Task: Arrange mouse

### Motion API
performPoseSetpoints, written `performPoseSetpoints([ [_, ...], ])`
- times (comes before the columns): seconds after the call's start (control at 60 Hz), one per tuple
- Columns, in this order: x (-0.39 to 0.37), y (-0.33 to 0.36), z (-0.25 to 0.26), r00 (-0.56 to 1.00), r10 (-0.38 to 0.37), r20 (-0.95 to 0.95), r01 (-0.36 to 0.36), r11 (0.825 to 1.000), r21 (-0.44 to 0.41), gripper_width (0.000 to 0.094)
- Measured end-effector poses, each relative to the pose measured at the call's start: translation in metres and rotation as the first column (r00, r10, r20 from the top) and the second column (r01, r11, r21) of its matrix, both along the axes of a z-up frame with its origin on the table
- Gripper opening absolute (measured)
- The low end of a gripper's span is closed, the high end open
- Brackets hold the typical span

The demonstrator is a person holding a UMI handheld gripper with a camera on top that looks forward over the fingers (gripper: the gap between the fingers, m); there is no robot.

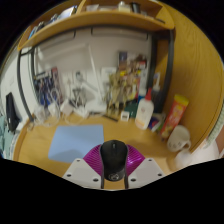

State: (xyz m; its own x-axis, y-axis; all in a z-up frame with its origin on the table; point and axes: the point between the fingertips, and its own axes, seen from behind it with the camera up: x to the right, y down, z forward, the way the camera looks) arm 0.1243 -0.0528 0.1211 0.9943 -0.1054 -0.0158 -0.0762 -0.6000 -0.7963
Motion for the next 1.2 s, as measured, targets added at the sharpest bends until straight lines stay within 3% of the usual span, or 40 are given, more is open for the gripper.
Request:
performPoseSetpoints([
  [0.167,-0.001,0.034,0.126,0.999,-0.005,0.033,-0.001,0.985,0.175,0.0266],
  [0.3,-0.036,0.072,0.154,0.997,0.056,0.048,-0.065,0.976,0.21,0.0267],
  [0.433,-0.085,0.114,0.118,0.989,0.139,0.057,-0.147,0.973,0.179,0.0266],
  [0.567,-0.129,0.151,0.04,0.979,0.205,0.009,-0.205,0.975,0.089,0.0263],
  [0.7,-0.149,0.17,-0.038,0.976,0.215,-0.035,-0.215,0.976,-0.014,0.0265],
  [0.867,-0.163,0.173,-0.113,0.97,0.235,-0.066,-0.242,0.962,-0.128,0.0267],
  [0.95,-0.166,0.166,-0.133,0.973,0.217,-0.079,-0.227,0.959,-0.169,0.0282],
  [1.017,-0.164,0.169,-0.133,0.974,0.221,-0.043,-0.225,0.962,-0.152,0.0273],
  [1.033,-0.164,0.168,-0.134,0.975,0.219,-0.041,-0.223,0.962,-0.156,0.0347],
  [1.1,-0.165,0.168,-0.133,0.979,0.195,-0.057,-0.202,0.966,-0.16,0.0312],
  [1.2,-0.163,0.167,-0.134,0.981,0.185,-0.052,-0.191,0.968,-0.165,0.0397],
])
